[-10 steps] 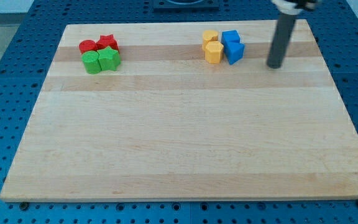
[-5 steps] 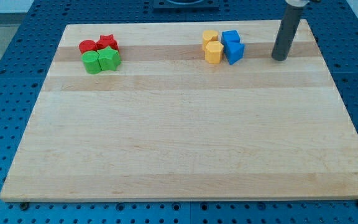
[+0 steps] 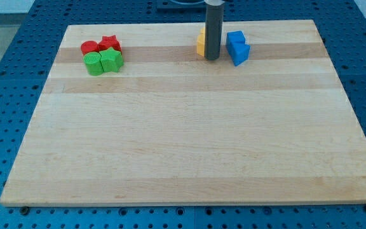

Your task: Move the yellow blocks to the top center of the board

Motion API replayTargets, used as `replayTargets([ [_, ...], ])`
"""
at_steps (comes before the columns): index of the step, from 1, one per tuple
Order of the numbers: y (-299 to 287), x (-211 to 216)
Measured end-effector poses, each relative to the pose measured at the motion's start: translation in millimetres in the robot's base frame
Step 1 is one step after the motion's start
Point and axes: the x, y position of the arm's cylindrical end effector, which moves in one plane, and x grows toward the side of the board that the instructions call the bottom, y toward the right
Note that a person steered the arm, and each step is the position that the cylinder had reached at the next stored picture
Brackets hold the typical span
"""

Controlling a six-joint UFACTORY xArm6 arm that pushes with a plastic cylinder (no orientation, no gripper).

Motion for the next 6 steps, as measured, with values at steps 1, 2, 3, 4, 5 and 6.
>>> replayTargets([
  [1, -0.6, -18.6],
  [2, -2.0, -52.3],
  [3, -2.0, -55.2],
  [4, -2.0, -43.7],
  [5, -7.5, -27.9],
  [6, -12.7, -20.5],
])
